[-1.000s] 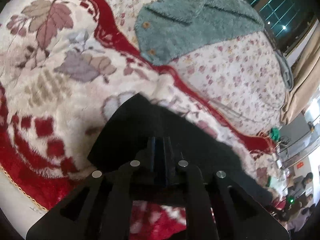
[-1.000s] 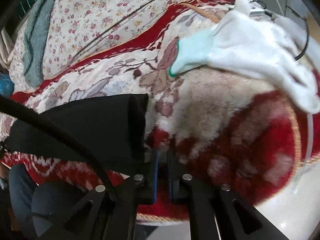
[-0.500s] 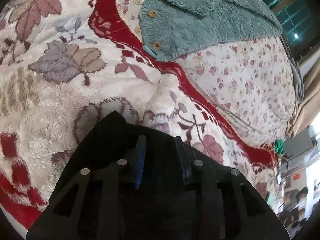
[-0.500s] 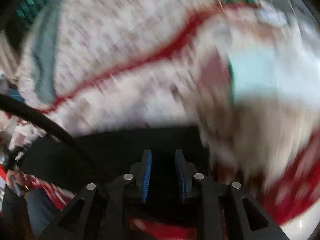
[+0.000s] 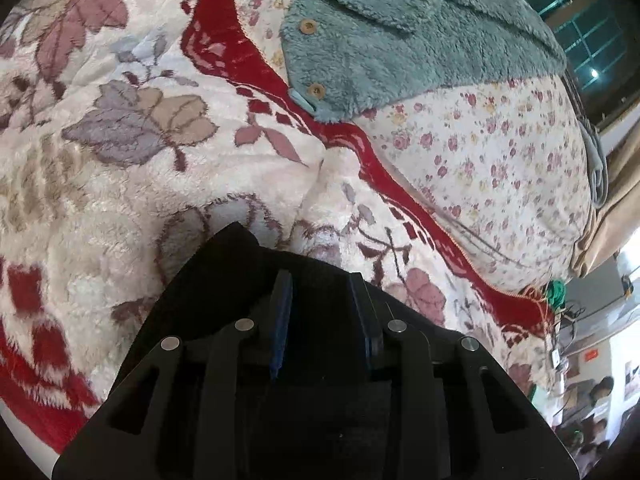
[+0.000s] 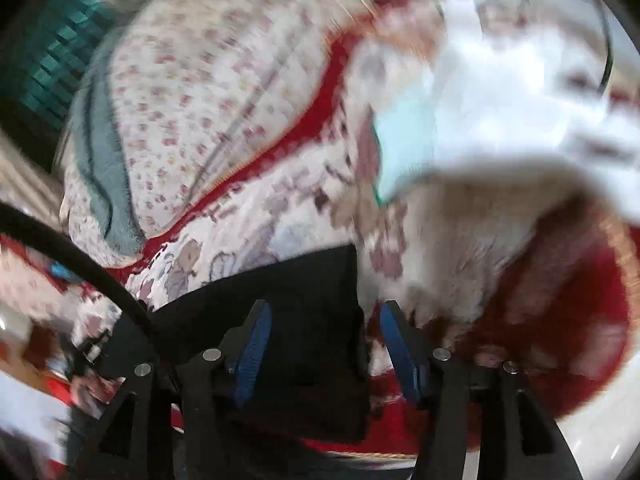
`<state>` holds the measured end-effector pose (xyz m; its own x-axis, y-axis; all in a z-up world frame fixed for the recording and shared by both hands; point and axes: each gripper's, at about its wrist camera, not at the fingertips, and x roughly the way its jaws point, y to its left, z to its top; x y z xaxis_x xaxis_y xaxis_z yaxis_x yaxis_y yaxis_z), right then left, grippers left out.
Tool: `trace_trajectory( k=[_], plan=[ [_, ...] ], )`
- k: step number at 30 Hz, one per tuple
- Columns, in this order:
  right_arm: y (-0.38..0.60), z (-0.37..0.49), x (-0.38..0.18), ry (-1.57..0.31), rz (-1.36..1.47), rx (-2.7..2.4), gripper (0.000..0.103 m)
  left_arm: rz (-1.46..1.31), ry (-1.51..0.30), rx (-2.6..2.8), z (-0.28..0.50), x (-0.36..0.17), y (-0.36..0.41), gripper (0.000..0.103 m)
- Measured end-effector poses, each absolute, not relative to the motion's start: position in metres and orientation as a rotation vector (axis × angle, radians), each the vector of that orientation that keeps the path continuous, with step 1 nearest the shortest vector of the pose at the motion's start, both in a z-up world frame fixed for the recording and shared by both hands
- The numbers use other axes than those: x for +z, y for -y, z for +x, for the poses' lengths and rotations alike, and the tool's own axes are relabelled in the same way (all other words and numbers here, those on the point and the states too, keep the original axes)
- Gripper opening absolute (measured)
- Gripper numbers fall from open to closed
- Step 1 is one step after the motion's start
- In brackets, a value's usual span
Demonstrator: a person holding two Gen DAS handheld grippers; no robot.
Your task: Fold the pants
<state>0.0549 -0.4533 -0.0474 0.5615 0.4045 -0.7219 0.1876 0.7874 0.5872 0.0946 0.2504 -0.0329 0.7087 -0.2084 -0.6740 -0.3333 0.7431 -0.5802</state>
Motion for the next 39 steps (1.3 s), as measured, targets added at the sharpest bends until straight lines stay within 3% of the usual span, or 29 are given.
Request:
trace_trajectory(
  k=[8, 16, 18, 26, 32, 39],
  plan=[
    [0.468, 0.057, -0.072, -0.982, 0.970, 0.234, 0.040, -0.775, -0.682, 0.072, 0.055, 0.008, -0.244, 0.029],
    [0.441, 0.066, -0.076, -1.084, 0.862, 0.292, 0.029, -0.664, -0.627, -0.051, 0.046, 0.038, -0.175, 0.029],
    [0.436, 0.067, -0.075, -1.075, 0.808, 0.283, 0.005, -0.670, -0.659, -0.060, 0.050, 0.030, -0.166, 0.029],
    [0.440, 0.089, -0.021, -0.864, 0.651, 0.276, 0.002, -0.715, -0.693, 0.058, 0.044, 0.001, -0.175, 0.029],
    [0.452, 0.115, -0.066, -0.994, 0.566, 0.089, 0.000, -0.720, -0.724, 0.186, 0.053, -0.017, -0.200, 0.029],
    [0.430, 0.108, -0.036, -0.915, 0.439, 0.030, 0.000, -0.730, -0.753, 0.171, 0.050, -0.013, -0.199, 0.029]
  ],
)
